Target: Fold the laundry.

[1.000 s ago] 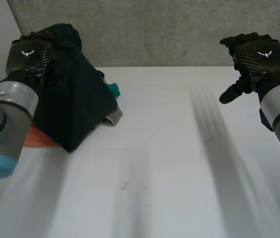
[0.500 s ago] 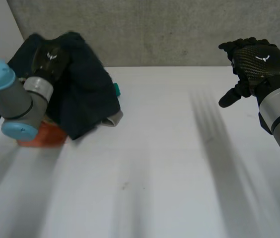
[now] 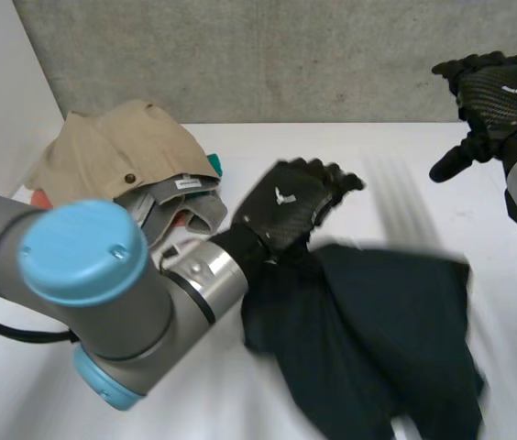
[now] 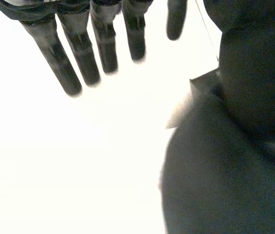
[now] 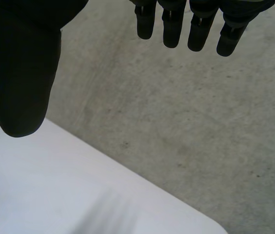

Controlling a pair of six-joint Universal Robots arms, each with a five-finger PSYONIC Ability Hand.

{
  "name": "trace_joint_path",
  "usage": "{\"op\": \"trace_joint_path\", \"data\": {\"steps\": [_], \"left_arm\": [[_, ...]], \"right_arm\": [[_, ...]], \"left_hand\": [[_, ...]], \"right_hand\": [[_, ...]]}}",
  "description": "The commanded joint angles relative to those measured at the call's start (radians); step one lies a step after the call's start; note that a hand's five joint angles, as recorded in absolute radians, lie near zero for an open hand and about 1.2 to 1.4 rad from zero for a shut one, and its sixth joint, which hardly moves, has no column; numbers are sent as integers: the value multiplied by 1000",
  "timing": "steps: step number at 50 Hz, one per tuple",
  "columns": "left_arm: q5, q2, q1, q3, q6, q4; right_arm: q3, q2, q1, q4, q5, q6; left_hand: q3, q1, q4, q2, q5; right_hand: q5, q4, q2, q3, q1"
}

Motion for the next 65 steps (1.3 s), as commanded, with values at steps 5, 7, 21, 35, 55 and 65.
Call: {"op": "trace_joint_path", "data": {"steps": [5,7,21,35,55,65], "left_arm": [[-79,121,106,-6,13,-14],[-116,154,161,-18,13,-22],[-139,87,329,14,159,-51],[-10,-390,370,405,507,-106],[-59,-743,418,784,559,-111],[-354,-717,516,842,781,-29]], "right_arm": [[5,71,13,69,-21,-155],[4,76,22,123,-29,-203],[57,85,174,393,-127,-359],[207,161,203,169,-165,-356],[240,203,203,98,-159,-350],[234,201,198,98,-159,-352]], "left_hand": [[-182,-74,-172,-159,-168],[-179,-72,-169,-156,-165],[-167,-60,-158,-144,-153],[-156,-48,-146,-132,-141],[944,1051,954,967,958],[983,1091,993,1007,997]], "right_hand": [[-42,-26,-31,-29,-48],[-42,-26,-31,-29,-48],[-42,-26,-31,-29,-48],[-42,-26,-31,-29,-48],[-42,-26,-31,-29,-48],[-42,-26,-31,-29,-48]]}}
